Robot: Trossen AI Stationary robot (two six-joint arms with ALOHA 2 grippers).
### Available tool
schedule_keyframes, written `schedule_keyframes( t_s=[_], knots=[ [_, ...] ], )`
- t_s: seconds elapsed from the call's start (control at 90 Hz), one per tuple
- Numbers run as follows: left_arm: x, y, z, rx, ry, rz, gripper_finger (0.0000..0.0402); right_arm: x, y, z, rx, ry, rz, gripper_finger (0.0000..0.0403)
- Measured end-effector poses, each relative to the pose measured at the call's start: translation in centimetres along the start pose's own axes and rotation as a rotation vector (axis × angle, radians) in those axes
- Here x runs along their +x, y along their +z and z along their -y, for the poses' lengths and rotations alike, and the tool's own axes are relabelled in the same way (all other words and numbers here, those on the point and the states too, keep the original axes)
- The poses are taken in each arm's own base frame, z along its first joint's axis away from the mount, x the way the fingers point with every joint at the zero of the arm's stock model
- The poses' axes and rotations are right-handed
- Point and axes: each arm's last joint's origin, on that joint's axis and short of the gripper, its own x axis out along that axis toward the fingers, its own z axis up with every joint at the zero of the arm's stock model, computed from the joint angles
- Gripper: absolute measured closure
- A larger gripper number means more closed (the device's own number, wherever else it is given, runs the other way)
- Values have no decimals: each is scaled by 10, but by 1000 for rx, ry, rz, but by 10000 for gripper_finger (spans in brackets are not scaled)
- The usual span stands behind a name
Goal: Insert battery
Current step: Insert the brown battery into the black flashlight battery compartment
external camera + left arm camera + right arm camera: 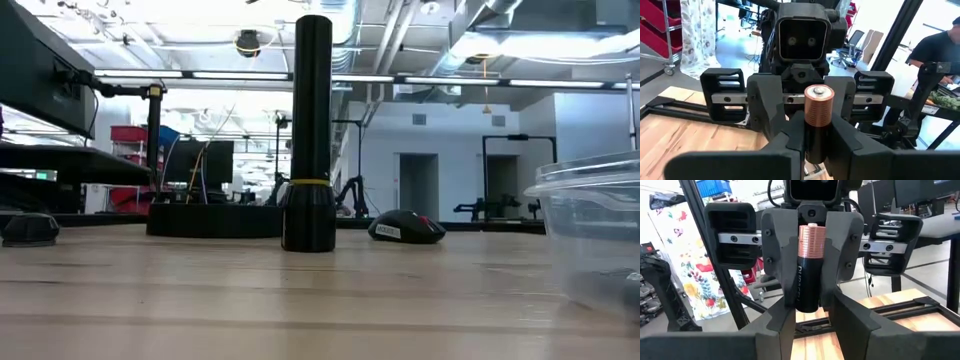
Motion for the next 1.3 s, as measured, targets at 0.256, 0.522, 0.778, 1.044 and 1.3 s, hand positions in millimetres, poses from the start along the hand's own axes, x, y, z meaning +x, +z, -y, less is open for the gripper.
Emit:
schedule_keyframes(
  t_s=[0.256,0.522,0.778,1.044,1.3],
  knots=[
    [1,-3,-1,3,10,-28,376,0,0,2,2,-8,-6,327],
    [1,-5,-2,1,16,-49,359,0,1,3,-2,-9,1,376],
    [1,-5,-2,21,13,-41,341,0,-1,4,-6,-15,-23,376],
    [-1,-3,-1,49,13,-31,337,0,-1,4,-7,-16,-25,376],
    [-10,7,-5,115,31,-9,324,0,-1,4,-7,-21,-22,376]
  ],
)
